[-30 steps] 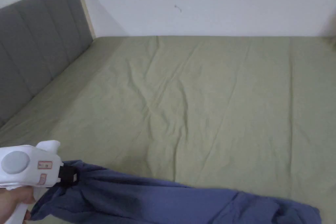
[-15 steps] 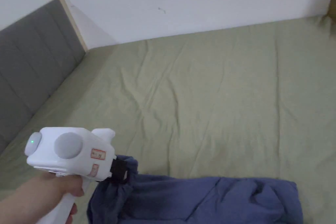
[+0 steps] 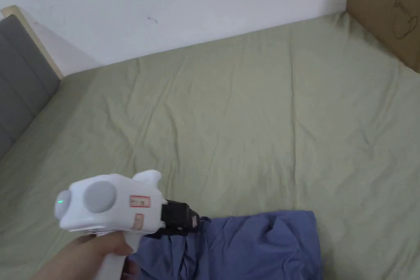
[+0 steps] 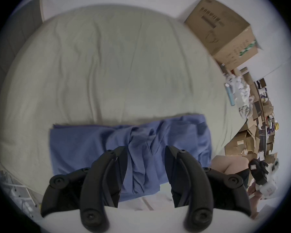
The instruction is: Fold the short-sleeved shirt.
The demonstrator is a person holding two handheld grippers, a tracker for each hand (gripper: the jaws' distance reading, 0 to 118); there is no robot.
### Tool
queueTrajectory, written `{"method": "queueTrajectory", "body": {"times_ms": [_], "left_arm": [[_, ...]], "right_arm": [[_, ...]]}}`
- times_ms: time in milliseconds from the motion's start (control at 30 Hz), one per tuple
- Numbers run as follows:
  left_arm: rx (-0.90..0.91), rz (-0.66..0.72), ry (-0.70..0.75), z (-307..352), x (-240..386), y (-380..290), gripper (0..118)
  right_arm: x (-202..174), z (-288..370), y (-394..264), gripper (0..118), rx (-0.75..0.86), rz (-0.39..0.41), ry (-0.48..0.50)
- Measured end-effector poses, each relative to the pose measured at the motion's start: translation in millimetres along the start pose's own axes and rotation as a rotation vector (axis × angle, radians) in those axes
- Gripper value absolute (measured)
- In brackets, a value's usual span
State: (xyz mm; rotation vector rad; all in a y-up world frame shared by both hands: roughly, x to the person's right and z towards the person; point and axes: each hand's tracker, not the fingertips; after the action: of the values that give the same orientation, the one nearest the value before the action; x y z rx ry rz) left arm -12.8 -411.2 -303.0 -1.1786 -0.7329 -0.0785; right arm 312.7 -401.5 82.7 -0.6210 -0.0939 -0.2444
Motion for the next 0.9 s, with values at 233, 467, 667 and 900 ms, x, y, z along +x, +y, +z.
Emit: {"method": "queueTrajectory", "body": {"times_ms": [233,467,667,900], "left_arm": [[-0.023,0.007,0.219,-12,-23,-35,1],[-0.084,-0.029,0.159,-85,35,-58,0],[0.063,0.108,-0.299,-38,44,-55,1],[0.29,0.129,-0.289,51,-101,-60,73]], "right_arm": [[-1,-12,-4,1,-0.026,-0.009,0.013],[-9,-6,-2,1,-0.033,0.036,0.003],[-21,-11,0,1,-0.057,0.04,0.012],[-48,-25,8,1,-0.098,0.113,0.064]]}}
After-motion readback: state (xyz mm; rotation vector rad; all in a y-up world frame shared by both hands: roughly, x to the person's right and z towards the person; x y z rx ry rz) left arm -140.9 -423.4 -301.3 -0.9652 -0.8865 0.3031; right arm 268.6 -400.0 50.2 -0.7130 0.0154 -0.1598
